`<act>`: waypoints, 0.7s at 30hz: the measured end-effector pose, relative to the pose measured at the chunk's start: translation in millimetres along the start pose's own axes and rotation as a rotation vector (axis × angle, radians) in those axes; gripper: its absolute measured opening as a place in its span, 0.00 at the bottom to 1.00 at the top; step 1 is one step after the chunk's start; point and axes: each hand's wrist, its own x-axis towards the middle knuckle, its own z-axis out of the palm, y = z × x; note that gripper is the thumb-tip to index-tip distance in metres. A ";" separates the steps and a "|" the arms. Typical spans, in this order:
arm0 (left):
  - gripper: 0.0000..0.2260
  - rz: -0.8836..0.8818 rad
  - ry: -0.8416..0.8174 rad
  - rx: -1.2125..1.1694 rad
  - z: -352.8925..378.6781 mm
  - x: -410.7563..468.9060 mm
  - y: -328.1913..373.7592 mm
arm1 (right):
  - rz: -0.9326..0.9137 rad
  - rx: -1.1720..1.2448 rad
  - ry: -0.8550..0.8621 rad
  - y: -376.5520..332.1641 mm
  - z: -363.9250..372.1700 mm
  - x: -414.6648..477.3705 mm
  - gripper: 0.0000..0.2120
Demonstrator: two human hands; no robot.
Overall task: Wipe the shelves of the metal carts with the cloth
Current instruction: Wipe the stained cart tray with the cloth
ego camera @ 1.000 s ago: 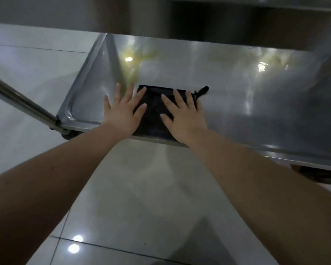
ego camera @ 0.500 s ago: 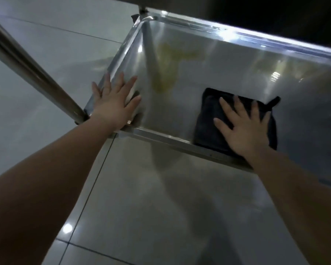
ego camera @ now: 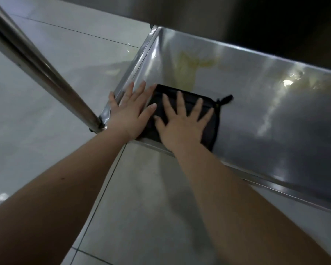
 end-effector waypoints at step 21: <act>0.27 0.000 -0.006 0.040 5.3 -13.9 7.8 | 0.094 -0.015 0.036 59.5 -0.3 -11.2 0.31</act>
